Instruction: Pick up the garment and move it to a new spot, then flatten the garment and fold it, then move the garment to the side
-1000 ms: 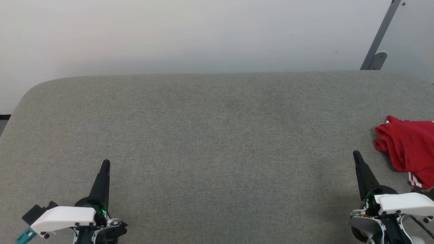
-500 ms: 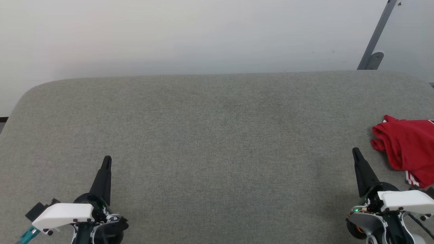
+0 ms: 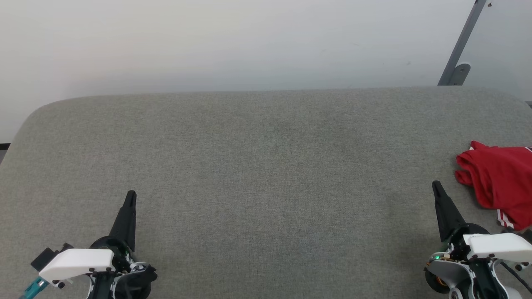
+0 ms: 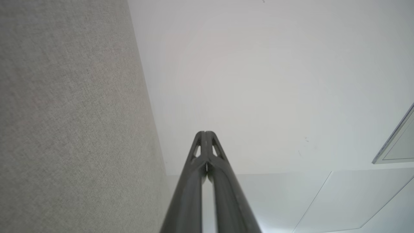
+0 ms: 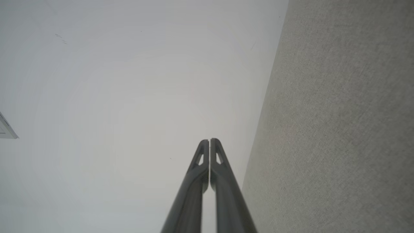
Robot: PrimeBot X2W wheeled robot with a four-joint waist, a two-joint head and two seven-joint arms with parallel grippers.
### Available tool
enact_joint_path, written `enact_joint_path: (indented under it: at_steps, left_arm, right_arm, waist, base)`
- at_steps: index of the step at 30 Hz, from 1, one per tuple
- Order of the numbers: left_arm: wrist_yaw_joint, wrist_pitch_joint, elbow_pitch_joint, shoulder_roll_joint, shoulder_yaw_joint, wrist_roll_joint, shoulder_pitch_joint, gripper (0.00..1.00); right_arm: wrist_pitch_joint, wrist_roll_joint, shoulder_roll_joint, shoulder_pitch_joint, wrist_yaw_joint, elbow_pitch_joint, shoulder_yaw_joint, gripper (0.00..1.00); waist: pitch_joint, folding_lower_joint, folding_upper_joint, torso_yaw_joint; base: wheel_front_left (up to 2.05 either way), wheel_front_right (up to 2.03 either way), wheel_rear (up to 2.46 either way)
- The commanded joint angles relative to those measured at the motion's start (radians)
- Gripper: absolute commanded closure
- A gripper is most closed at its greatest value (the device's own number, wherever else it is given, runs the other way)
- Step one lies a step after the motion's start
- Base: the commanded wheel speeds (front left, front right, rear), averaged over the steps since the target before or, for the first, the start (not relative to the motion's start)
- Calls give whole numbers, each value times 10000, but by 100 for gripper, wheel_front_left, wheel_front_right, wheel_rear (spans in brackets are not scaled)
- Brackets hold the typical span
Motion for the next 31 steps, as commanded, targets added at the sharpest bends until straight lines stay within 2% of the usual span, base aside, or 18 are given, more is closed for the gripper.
enact_joint_path:
  at_steps: [1, 31]
  left_arm:
    - [4, 27, -1, -10, 36, 5, -117, 100]
    - [4, 72, 1, -56, 100, 73, -126, 100]
  right_arm:
    - [43, 1, 8, -87, 0, 2, -18, 100]
    - [64, -40, 34, -74, 0, 5, -45, 100]
  waist:
    - [0, 0, -1, 0]
    - [0, 0, -1, 0]
  base:
    - [0, 0, 0]
    - [0, 0, 0]
